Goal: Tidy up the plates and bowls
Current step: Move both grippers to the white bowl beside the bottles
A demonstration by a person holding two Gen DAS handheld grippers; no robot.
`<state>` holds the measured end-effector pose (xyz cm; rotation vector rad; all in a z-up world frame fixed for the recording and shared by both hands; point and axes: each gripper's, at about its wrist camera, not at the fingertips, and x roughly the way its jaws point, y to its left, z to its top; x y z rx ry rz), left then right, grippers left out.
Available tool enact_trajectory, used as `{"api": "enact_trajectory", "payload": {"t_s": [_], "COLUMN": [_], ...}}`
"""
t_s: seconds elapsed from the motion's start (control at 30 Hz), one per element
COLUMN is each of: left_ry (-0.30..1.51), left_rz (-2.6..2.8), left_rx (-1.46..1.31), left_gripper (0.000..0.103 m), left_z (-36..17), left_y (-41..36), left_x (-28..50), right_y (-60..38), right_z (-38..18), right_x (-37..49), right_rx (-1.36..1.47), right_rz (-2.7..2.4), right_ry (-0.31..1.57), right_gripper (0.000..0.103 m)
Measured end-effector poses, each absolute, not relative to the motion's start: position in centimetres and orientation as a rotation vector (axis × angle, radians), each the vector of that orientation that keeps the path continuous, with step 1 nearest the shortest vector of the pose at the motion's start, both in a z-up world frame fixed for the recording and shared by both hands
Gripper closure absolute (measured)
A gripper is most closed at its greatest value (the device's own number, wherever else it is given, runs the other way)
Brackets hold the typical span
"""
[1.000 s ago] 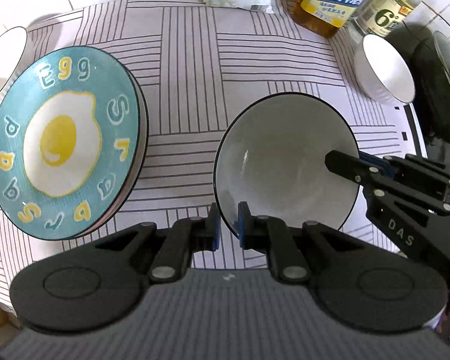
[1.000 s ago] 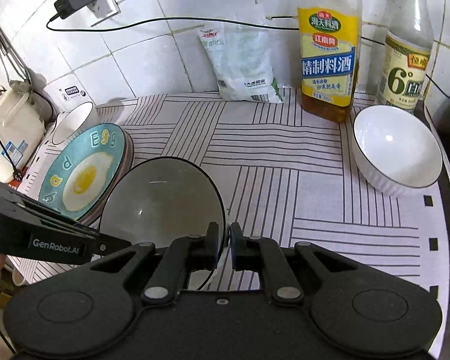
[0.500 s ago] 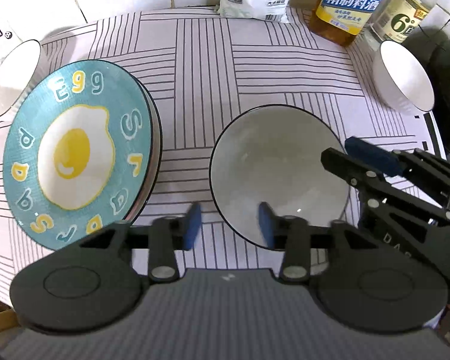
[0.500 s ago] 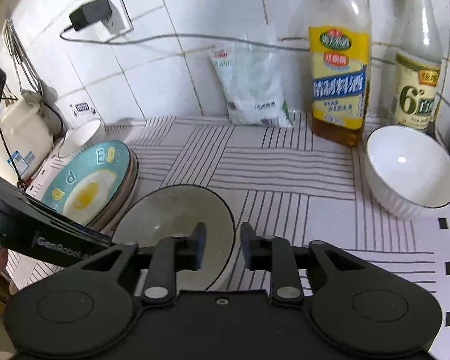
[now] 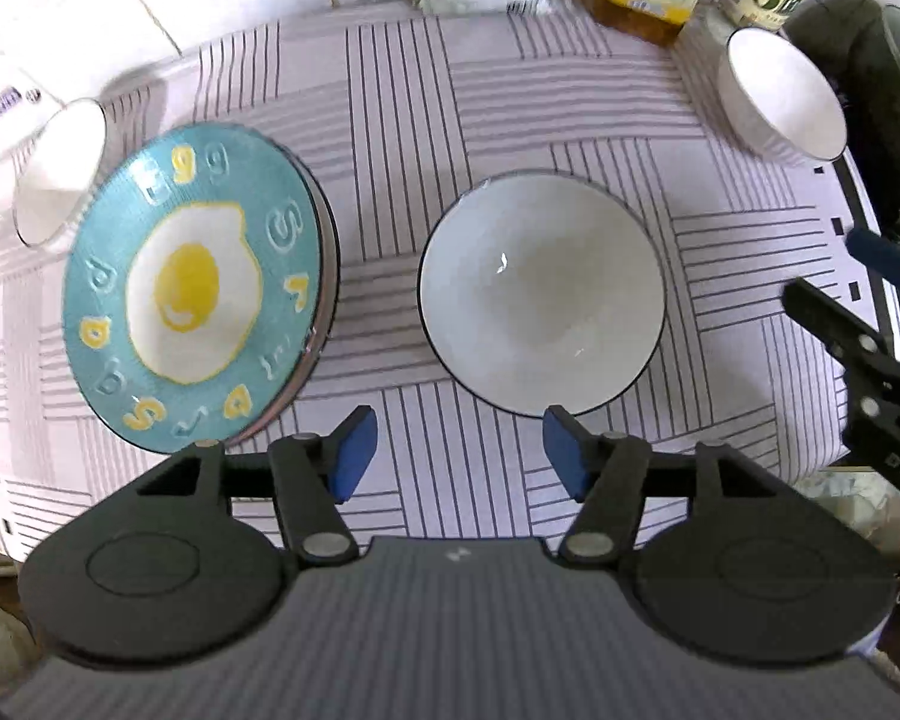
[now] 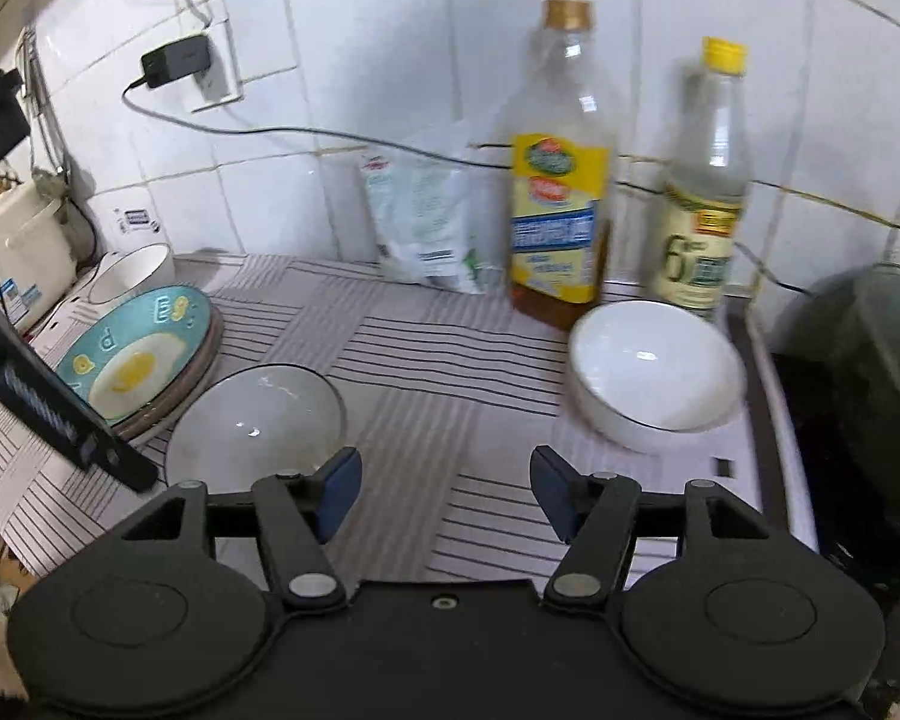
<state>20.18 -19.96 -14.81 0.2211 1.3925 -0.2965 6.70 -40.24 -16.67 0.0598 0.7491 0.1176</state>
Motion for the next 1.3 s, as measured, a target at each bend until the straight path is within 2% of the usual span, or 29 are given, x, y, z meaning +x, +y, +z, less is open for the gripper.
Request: {"api": "enact_trajectory", "payload": {"t_s": [0.33,0.53,0.57,0.6,0.83,0.9,1.3], "left_ry": [1.214,1.145,1.134,1.129,1.121,1.138,1.132], "left_rz": [-0.396,-0.488,-0.502,-0.515,-0.602,-0.643,-0.675], "left_rx": [0.296,0.313,0.317,0.321,0.319,0.3,0.292], "left_gripper": [0.032,0.021,0.019,0.019,0.017,0.011,0.014], "left_z": [-10.4,-9.5,-9.6,-9.8,-12.0,-13.0,-18.5], "left_y": [-23.1,-25.9,-26.5,-27.3,-32.2,-33.3,-39.8], "left_x": [22.5,24.5,24.7,24.8,26.6,27.7,32.9], "right_y": [-42.4,-43.9,-44.3,-44.7,-46.7,-46.5,-46.9], "right_z": [-15.5,-16.5,-16.9,-17.5,-21.6,-22.5,-25.3], "right_x": [3.8,4.4,4.8,5.2,9.0,10.1,13.8], "right_rx": [-0.057,-0.038,-0.017,0.009,0.153,0.145,0.142], "right_rz": [0.082,0.023,-0.001,-0.028,-0.101,-0.125,-0.148], "right_ry": [0.708,0.673,0.662,0.644,0.677,0.73,0.74], "right_gripper": [0.035,0.021,0.015,0.014,0.013,0.014,0.013]}}
